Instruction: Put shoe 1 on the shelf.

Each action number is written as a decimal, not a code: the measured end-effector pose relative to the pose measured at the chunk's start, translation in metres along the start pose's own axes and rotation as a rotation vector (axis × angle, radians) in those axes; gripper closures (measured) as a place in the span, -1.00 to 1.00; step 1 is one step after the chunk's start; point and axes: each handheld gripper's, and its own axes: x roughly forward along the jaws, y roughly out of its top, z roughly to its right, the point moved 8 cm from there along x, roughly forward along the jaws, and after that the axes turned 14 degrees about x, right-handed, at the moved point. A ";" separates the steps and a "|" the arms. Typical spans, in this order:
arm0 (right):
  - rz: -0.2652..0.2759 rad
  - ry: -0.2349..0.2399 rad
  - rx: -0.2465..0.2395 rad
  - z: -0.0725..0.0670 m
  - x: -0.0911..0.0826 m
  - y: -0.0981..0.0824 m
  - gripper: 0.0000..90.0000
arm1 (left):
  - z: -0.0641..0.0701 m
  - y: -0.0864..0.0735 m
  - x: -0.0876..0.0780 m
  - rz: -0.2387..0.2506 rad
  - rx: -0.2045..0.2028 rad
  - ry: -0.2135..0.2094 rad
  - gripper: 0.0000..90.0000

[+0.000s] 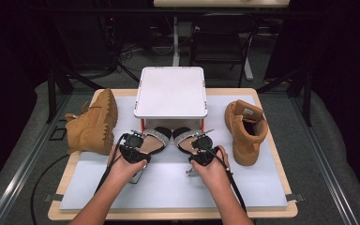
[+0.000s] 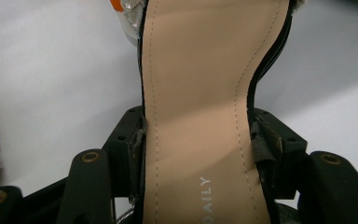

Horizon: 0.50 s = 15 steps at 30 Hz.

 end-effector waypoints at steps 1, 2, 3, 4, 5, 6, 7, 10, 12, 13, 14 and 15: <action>0.004 0.005 0.005 0.000 0.001 0.000 -0.07 | 0.000 0.000 0.001 -0.002 0.000 -0.001 -0.07; 0.003 0.012 0.008 -0.001 0.002 -0.001 -0.07 | 0.000 -0.001 0.003 -0.002 -0.003 -0.004 -0.07; 0.001 0.011 0.006 -0.001 0.003 -0.001 -0.07 | 0.000 -0.002 0.004 0.007 -0.008 -0.004 -0.07; -0.002 0.010 0.007 -0.001 0.003 -0.002 -0.07 | 0.000 -0.002 0.005 0.010 -0.012 -0.007 -0.07; 0.001 0.012 0.009 -0.001 0.004 -0.003 -0.08 | 0.000 -0.003 0.005 0.007 -0.010 -0.008 -0.07; -0.002 0.014 0.005 0.000 0.004 -0.004 -0.08 | 0.001 -0.003 0.006 0.000 -0.006 -0.007 -0.07; 0.002 0.014 0.005 0.000 0.005 -0.005 -0.08 | 0.001 -0.004 0.007 -0.002 -0.004 -0.008 -0.07; -0.001 0.020 0.003 0.000 0.007 -0.007 -0.09 | 0.002 -0.004 0.007 0.008 -0.008 -0.017 -0.10; -0.001 0.021 0.003 0.000 0.007 -0.007 -0.10 | 0.001 -0.003 0.006 0.013 -0.017 -0.029 -0.10; 0.000 0.023 0.004 0.000 0.007 -0.007 -0.10 | 0.001 -0.003 0.006 0.013 -0.022 -0.041 -0.11; 0.000 0.027 0.005 -0.001 0.006 -0.007 -0.12 | 0.001 -0.003 0.005 0.014 -0.031 -0.053 -0.12; 0.004 0.029 0.004 0.000 0.005 -0.007 -0.13 | 0.001 -0.004 0.004 0.015 -0.035 -0.060 -0.12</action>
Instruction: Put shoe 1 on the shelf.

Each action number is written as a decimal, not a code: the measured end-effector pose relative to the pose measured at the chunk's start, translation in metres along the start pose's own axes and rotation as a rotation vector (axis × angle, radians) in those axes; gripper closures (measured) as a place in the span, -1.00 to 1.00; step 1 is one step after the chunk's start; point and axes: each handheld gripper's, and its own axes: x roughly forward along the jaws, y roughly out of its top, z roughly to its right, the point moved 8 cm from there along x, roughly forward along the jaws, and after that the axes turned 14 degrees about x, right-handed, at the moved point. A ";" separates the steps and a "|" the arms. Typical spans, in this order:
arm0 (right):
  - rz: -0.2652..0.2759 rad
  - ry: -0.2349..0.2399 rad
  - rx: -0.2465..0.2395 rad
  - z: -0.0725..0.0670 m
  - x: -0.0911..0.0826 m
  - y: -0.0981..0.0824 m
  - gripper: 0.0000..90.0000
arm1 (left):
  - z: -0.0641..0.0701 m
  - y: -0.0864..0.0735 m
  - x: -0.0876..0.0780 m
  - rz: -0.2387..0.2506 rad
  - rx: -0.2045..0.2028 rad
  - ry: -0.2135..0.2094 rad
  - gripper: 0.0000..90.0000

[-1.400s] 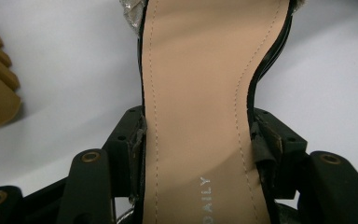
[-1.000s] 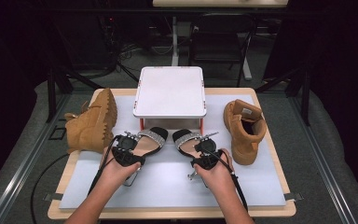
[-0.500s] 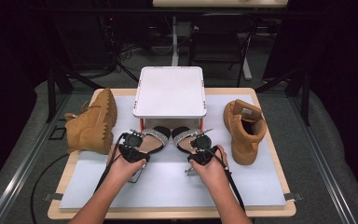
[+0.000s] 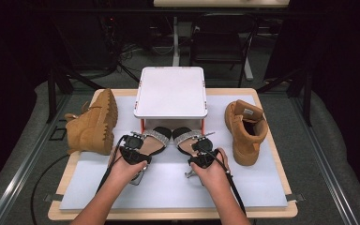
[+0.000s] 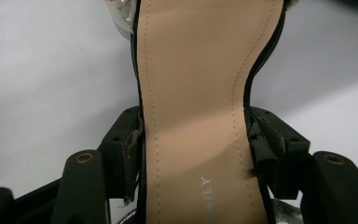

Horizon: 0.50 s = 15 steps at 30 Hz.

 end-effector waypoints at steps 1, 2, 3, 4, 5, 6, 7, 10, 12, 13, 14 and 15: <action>0.008 0.001 0.001 0.000 -0.001 0.000 -0.13 | 0.000 0.000 -0.001 -0.003 0.001 -0.007 -0.12; 0.006 0.007 -0.004 0.000 -0.003 0.000 -0.15 | 0.000 0.000 -0.002 -0.001 -0.003 -0.012 -0.12; 0.013 0.012 0.001 0.000 -0.004 0.001 -0.15 | 0.000 -0.001 -0.002 -0.003 -0.009 -0.020 -0.12; 0.014 0.019 0.000 0.000 -0.005 0.001 -0.15 | -0.001 -0.001 -0.003 -0.005 -0.009 -0.023 -0.12; 0.025 0.021 0.004 0.000 -0.007 0.001 -0.15 | -0.001 -0.001 -0.004 -0.005 -0.011 -0.026 -0.12; 0.026 0.024 0.001 0.000 -0.010 0.002 -0.15 | -0.001 -0.001 -0.005 -0.004 -0.012 -0.029 -0.12; 0.034 0.026 -0.005 0.000 -0.013 0.002 -0.15 | -0.001 -0.001 -0.006 -0.005 -0.011 -0.030 -0.12; 0.057 0.036 -0.013 -0.001 -0.022 0.004 -0.15 | 0.000 -0.002 -0.011 -0.006 -0.002 -0.030 -0.12; 0.066 0.041 -0.019 -0.002 -0.026 0.005 -0.15 | 0.000 -0.002 -0.016 -0.004 -0.002 -0.034 -0.13; 0.067 0.040 -0.024 -0.001 -0.028 0.005 -0.15 | -0.001 -0.001 -0.019 0.006 0.001 -0.031 -0.13; 0.069 0.041 -0.027 -0.001 -0.030 0.004 -0.14 | -0.001 0.000 -0.023 0.012 0.007 -0.034 -0.12; 0.075 0.040 -0.029 -0.001 -0.032 0.005 -0.14 | -0.001 0.001 -0.026 0.025 0.004 -0.037 -0.11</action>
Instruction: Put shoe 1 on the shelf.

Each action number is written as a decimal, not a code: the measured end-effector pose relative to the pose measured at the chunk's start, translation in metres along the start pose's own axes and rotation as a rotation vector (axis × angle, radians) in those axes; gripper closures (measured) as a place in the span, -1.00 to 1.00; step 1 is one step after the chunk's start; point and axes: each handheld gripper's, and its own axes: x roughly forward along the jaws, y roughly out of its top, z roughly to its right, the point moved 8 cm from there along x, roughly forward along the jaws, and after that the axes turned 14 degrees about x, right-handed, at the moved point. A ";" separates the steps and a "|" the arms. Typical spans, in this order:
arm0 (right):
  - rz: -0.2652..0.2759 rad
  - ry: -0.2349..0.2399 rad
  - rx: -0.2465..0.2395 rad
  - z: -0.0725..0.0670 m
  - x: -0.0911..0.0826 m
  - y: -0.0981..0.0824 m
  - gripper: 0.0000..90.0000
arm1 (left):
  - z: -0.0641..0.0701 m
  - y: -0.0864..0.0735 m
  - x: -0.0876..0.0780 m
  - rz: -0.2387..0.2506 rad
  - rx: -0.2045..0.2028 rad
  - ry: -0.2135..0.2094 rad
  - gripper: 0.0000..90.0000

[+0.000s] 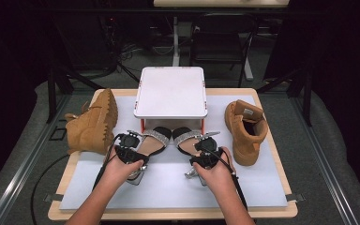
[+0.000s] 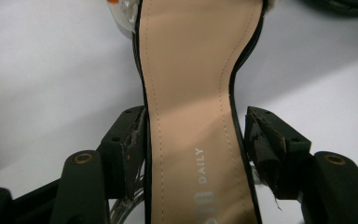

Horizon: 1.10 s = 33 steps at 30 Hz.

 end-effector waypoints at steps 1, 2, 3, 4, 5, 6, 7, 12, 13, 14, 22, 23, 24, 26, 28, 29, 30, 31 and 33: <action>0.002 0.005 -0.003 0.000 -0.002 0.000 -0.14 | 0.000 0.001 -0.004 0.013 -0.002 -0.001 -0.11; 0.006 0.004 -0.006 -0.001 -0.003 0.000 -0.13 | 0.000 0.002 -0.007 0.024 -0.006 -0.002 -0.10; 0.011 0.010 -0.007 -0.001 -0.005 0.000 -0.13 | -0.001 0.002 -0.011 0.030 -0.001 0.001 -0.10; 0.010 0.013 -0.012 -0.002 -0.006 0.000 -0.12 | -0.002 0.002 -0.014 0.037 -0.001 0.001 -0.10; 0.007 0.014 -0.018 -0.002 -0.007 -0.001 -0.11 | -0.004 0.002 -0.018 0.043 0.000 0.001 -0.09; 0.005 0.022 -0.023 -0.004 -0.010 -0.002 -0.07 | -0.005 0.001 -0.021 0.050 -0.002 0.003 -0.08; 0.005 0.022 -0.023 -0.004 -0.010 -0.002 -0.07 | -0.006 -0.001 -0.024 0.058 0.000 0.001 -0.08; 0.015 0.037 -0.041 -0.005 -0.020 -0.003 -0.02 | -0.010 -0.009 -0.035 0.083 0.019 0.003 0.04; 0.019 0.041 -0.042 -0.006 -0.022 -0.004 -0.02 | -0.010 -0.011 -0.037 0.085 0.020 -0.003 0.05; 0.022 0.044 -0.047 -0.006 -0.024 -0.004 -0.01 | -0.011 -0.014 -0.038 0.087 0.018 -0.004 0.06; 0.080 0.085 -0.062 -0.002 -0.047 -0.009 0.01 | -0.015 -0.031 -0.053 0.141 0.027 -0.010 0.09; 0.081 0.089 -0.058 0.000 -0.050 -0.010 0.01 | -0.015 -0.033 -0.055 0.147 0.032 -0.012 0.09; 0.080 0.094 -0.057 0.002 -0.052 -0.012 0.02 | -0.015 -0.036 -0.058 0.152 0.032 -0.016 0.09; 0.079 0.097 -0.054 0.005 -0.056 -0.017 0.02 | -0.016 -0.041 -0.062 0.162 0.031 -0.025 0.09; 0.077 0.097 -0.057 0.008 -0.058 -0.023 0.02 | -0.016 -0.047 -0.065 0.164 0.040 -0.018 0.09; 0.075 0.102 -0.055 0.010 -0.058 -0.026 0.02 | -0.015 -0.050 -0.066 0.169 0.044 -0.021 0.09; 0.073 0.103 -0.053 0.011 -0.059 -0.029 0.02 | -0.014 -0.053 -0.067 0.173 0.047 -0.030 0.09; 0.074 0.104 -0.054 0.013 -0.060 -0.032 0.02 | -0.013 -0.057 -0.068 0.173 0.045 -0.038 0.09; 0.084 0.111 -0.048 0.017 -0.063 -0.036 0.02 | -0.013 -0.063 -0.069 0.178 0.043 -0.039 0.08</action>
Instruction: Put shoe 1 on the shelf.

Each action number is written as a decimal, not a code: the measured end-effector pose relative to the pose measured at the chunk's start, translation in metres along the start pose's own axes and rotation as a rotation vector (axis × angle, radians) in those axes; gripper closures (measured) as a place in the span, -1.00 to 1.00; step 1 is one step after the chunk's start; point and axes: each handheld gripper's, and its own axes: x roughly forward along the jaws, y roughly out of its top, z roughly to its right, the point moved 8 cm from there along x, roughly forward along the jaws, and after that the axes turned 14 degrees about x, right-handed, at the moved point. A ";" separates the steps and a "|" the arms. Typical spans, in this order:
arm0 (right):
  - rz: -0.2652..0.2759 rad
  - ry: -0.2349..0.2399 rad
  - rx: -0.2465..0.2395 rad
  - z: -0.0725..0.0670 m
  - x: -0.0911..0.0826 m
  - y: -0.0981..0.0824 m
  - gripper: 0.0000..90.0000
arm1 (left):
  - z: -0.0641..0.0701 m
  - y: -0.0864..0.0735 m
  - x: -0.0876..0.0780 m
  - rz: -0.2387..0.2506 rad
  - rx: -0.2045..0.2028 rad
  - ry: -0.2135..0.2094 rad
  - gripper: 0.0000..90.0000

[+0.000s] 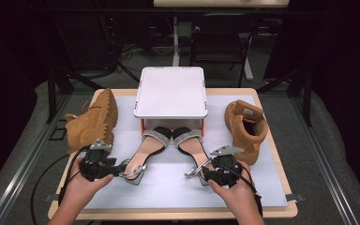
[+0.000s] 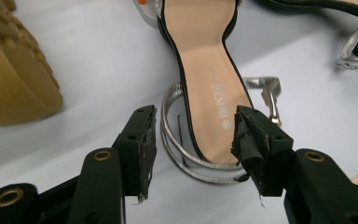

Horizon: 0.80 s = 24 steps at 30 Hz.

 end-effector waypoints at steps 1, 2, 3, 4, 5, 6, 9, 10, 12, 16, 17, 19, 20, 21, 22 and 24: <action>0.011 0.007 -0.010 0.002 -0.003 -0.003 0.01 | 0.000 -0.003 0.000 0.007 0.002 -0.007 0.06; 0.011 0.007 -0.010 0.002 -0.003 -0.003 0.01 | 0.001 -0.005 0.000 0.018 0.007 -0.014 0.06; 0.016 0.005 -0.008 0.003 -0.004 -0.006 0.00 | 0.001 -0.008 0.000 0.023 0.006 -0.019 0.04; 0.016 0.000 -0.013 0.005 -0.005 -0.008 -0.02 | 0.001 -0.012 0.000 0.026 0.008 -0.017 0.04; 0.020 -0.002 -0.017 0.007 -0.006 -0.010 -0.02 | 0.001 -0.015 0.001 0.027 0.012 -0.016 0.02; 0.027 0.004 -0.018 0.008 -0.006 -0.012 -0.02 | 0.001 -0.018 0.001 0.037 0.014 -0.012 0.02; 0.033 0.019 -0.024 0.010 -0.006 -0.019 -0.04 | 0.002 -0.026 0.002 0.054 0.013 -0.021 0.01; 0.038 0.027 -0.028 0.011 -0.005 -0.021 -0.04 | 0.002 -0.029 0.003 0.057 0.014 -0.020 0.01; 0.036 0.035 -0.025 0.014 -0.003 -0.027 -0.04 | 0.002 -0.033 0.004 0.057 0.017 -0.024 0.00; 0.028 0.050 -0.014 0.018 0.003 -0.039 -0.04 | 0.004 -0.042 0.007 0.053 0.018 -0.031 -0.01; 0.021 0.052 -0.014 0.019 0.004 -0.041 -0.04 | 0.004 -0.044 0.009 0.056 0.016 -0.028 -0.01; 0.014 0.058 -0.011 0.020 0.007 -0.045 -0.06 | 0.007 -0.047 0.011 0.057 0.018 -0.027 -0.02; 0.006 0.058 -0.014 0.020 0.008 -0.046 -0.06 | 0.008 -0.048 0.012 0.055 0.026 -0.030 -0.03; 0.002 0.064 -0.013 0.019 0.010 -0.048 -0.07 | 0.009 -0.049 0.013 0.059 0.027 -0.027 -0.02; -0.009 0.060 -0.016 0.019 0.012 -0.050 -0.07 | 0.011 -0.050 0.014 0.058 0.031 -0.033 -0.02; -0.025 0.061 -0.022 0.019 0.016 -0.054 -0.07 | 0.013 -0.051 0.016 0.053 0.043 -0.043 -0.02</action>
